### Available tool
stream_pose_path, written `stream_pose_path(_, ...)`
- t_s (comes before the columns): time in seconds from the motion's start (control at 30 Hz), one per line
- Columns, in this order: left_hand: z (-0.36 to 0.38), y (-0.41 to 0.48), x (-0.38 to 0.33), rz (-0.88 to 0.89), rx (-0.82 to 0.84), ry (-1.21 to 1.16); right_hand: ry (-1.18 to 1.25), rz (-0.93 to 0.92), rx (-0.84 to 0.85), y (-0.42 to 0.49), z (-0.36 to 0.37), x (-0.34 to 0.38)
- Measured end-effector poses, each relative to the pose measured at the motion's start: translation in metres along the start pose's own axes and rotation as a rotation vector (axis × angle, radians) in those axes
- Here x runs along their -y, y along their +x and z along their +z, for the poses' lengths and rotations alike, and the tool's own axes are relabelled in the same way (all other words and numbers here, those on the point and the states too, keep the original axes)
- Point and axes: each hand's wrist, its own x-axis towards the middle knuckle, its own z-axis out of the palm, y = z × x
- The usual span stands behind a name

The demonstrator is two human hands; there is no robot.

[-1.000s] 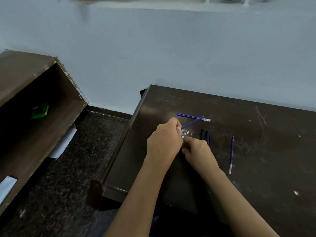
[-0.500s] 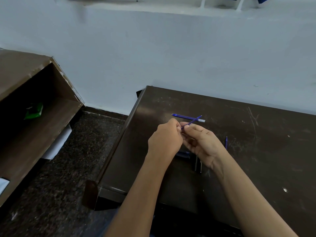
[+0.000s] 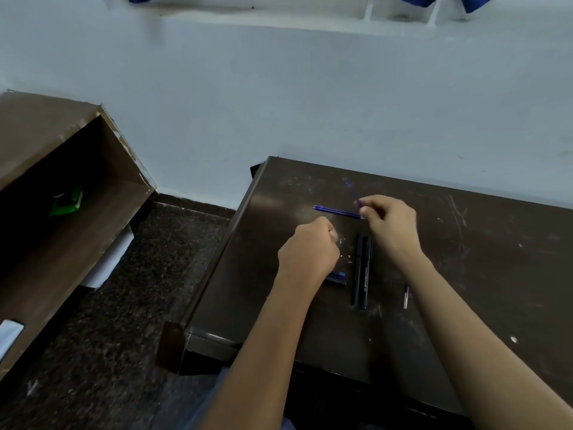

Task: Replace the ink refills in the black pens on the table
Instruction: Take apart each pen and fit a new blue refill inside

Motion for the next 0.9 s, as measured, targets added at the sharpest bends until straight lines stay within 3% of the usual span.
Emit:
stream_pose_path(0.1,0.000,0.000,-0.002,0.006,-0.003,-0.011,-0.262,-0.037,0.209,0.020,0.016,0.001)
stream_pose_path(0.33,-0.001,0.004,-0.003,-0.007,0.039,0.008,-0.645,-0.084,0.340,0.041,0.038,-0.013)
stream_pose_path(0.6,0.000,0.006,0.002,0.006,0.011,0.009,-0.621,-0.179,0.223,0.057,0.045,-0.017)
stream_pose_path(0.9,0.001,0.010,0.006,0.030,-0.017,-0.002,-0.572,-0.137,0.284,0.064,0.053,-0.011)
